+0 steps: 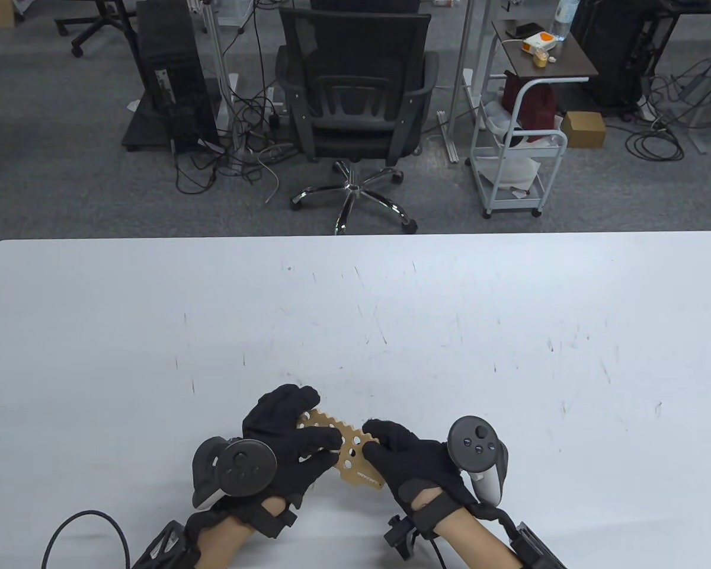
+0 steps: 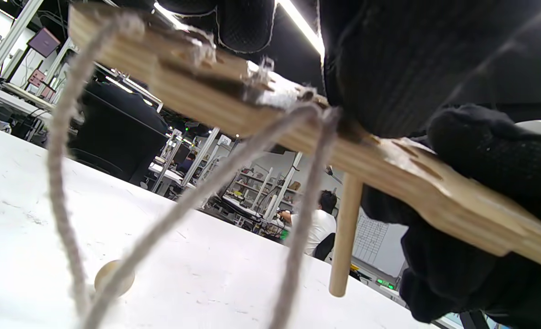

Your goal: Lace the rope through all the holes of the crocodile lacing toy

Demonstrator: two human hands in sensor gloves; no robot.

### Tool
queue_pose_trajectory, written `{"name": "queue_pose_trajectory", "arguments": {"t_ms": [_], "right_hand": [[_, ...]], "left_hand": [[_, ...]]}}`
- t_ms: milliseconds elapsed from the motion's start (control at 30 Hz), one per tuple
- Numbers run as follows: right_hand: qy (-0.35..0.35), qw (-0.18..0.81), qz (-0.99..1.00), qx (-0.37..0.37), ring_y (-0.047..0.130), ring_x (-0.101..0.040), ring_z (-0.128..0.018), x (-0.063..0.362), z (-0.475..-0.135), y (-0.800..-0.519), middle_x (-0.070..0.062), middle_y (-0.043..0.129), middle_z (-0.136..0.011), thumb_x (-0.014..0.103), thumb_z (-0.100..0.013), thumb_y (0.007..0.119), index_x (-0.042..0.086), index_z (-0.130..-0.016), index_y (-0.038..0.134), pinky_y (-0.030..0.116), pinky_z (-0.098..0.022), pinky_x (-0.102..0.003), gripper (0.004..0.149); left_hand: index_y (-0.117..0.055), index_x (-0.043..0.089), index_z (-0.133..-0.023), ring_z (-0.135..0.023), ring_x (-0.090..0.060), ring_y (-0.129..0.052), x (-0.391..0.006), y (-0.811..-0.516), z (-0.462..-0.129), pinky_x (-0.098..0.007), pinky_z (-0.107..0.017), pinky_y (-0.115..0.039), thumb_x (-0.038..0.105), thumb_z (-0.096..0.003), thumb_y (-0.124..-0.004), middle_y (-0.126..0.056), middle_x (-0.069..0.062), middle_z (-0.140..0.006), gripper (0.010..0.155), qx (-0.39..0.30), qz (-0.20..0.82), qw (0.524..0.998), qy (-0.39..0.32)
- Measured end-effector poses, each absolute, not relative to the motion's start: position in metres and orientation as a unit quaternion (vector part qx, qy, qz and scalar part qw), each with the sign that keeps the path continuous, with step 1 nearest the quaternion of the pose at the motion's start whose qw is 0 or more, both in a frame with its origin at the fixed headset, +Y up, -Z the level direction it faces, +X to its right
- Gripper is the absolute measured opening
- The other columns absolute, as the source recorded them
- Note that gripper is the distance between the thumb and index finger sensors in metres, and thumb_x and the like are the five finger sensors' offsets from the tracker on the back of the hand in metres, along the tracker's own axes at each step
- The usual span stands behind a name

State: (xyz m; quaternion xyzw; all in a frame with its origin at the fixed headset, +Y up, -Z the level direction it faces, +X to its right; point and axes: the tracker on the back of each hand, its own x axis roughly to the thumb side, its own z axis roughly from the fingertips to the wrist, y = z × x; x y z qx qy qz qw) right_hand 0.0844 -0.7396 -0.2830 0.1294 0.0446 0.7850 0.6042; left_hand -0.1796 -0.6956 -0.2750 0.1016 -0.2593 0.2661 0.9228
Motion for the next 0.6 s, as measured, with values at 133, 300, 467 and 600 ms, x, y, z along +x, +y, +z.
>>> {"name": "queue_pose_trajectory", "arguments": {"t_ms": [133, 300, 467, 600], "right_hand": [[0.046, 0.604, 0.785, 0.130, 0.108, -0.026, -0.044, 0.084, -0.283, -0.740, -0.011, 0.101, -0.068, 0.034, -0.045, 0.083, 0.003, -0.087, 0.073, 0.083, -0.039, -0.046, 0.053], [0.047, 0.609, 0.781, 0.127, 0.108, -0.026, -0.044, 0.085, -0.282, -0.739, -0.011, 0.101, -0.069, 0.034, -0.045, 0.083, 0.004, -0.087, 0.074, 0.083, -0.039, -0.046, 0.052], [0.047, 0.613, 0.779, 0.120, 0.108, -0.026, -0.044, 0.087, -0.283, -0.740, -0.011, 0.101, -0.069, 0.034, -0.045, 0.082, 0.004, -0.087, 0.073, 0.082, -0.039, -0.046, 0.052], [0.042, 0.619, 0.776, 0.115, 0.108, -0.026, -0.044, 0.091, -0.285, -0.738, -0.011, 0.101, -0.069, 0.034, -0.045, 0.082, 0.004, -0.087, 0.074, 0.082, -0.039, -0.046, 0.052]], "left_hand": [[-0.088, 0.050, -0.079, -0.107, -0.037, -0.039, -0.180, -0.696, -0.275, -0.059, -0.078, -0.033, 0.047, -0.0362, -0.100, -0.051, -0.003, -0.115, 0.045, 0.100, 0.272, 0.922, -0.257], [-0.084, 0.050, -0.084, -0.108, -0.037, -0.038, -0.185, -0.694, -0.276, -0.060, -0.078, -0.032, 0.048, -0.0354, -0.100, -0.049, -0.003, -0.115, 0.051, 0.102, 0.288, 0.918, -0.253], [-0.084, 0.049, -0.085, -0.107, -0.037, -0.040, -0.192, -0.689, -0.276, -0.060, -0.078, -0.032, 0.049, -0.0362, -0.098, -0.051, -0.004, -0.115, 0.051, 0.121, 0.302, 0.915, -0.239], [-0.083, 0.049, -0.087, -0.107, -0.037, -0.042, -0.204, -0.683, -0.278, -0.060, -0.078, -0.034, 0.049, -0.0380, -0.096, -0.053, -0.005, -0.114, 0.050, 0.141, 0.318, 0.913, -0.213]]}}
